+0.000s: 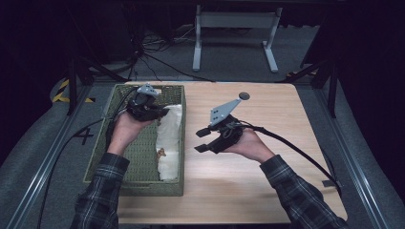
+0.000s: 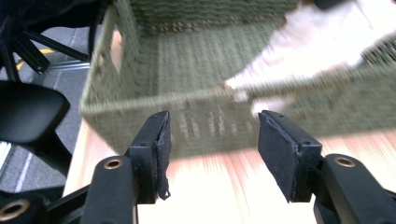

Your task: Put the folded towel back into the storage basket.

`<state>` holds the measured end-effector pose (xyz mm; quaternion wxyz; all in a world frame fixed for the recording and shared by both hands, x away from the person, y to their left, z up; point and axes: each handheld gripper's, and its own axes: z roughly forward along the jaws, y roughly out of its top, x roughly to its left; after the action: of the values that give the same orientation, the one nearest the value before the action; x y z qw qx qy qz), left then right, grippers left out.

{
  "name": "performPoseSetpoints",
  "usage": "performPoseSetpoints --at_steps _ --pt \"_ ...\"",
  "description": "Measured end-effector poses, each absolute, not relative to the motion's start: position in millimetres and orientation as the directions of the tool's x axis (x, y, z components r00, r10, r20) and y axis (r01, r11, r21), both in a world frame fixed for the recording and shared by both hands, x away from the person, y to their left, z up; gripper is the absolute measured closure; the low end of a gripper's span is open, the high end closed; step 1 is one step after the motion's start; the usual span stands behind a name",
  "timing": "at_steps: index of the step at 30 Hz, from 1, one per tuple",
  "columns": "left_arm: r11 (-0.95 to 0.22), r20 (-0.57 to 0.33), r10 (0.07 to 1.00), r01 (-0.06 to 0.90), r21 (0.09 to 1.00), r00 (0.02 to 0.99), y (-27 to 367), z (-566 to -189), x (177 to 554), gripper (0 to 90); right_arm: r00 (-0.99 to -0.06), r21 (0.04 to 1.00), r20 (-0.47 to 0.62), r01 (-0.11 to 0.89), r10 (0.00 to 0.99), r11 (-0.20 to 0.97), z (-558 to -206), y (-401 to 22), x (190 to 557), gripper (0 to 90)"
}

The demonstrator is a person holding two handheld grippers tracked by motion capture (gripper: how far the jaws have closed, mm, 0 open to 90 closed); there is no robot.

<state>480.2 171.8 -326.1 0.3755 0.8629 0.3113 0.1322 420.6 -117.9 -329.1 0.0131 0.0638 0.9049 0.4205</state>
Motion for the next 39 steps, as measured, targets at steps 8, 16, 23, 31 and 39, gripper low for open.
performPoseSetpoints --at_steps 8,16,23,31,39 --pt "-0.515 -0.008 0.68 0.486 0.706 0.733 167.3 -338.6 499.8 82.4 -0.98 0.75 0.021 0.147 0.199 0.645 -346.7 -173.7 414.4 41.3" --pt "-0.493 -0.017 0.708 0.512 0.703 0.706 168.0 -347.8 514.5 79.8 -0.968 0.75 0.034 0.189 0.248 0.634 -361.3 -212.8 408.6 39.6" --pt "-0.465 -0.054 0.686 0.495 0.734 0.725 158.6 -336.9 503.2 63.8 -0.955 0.76 0.052 0.228 0.292 0.608 -368.3 -239.7 405.8 36.1" --pt "-0.458 -0.078 0.653 0.475 0.752 0.754 134.8 -331.6 481.6 50.1 -0.948 0.754 0.052 0.243 0.313 0.61 -375.9 -265.3 402.9 32.9" --pt "-0.486 -0.085 0.608 0.455 0.746 0.789 100.8 -333.1 459.9 41.8 -0.94 0.747 0.054 0.262 0.338 0.61 -387.2 -283.3 399.2 31.1"
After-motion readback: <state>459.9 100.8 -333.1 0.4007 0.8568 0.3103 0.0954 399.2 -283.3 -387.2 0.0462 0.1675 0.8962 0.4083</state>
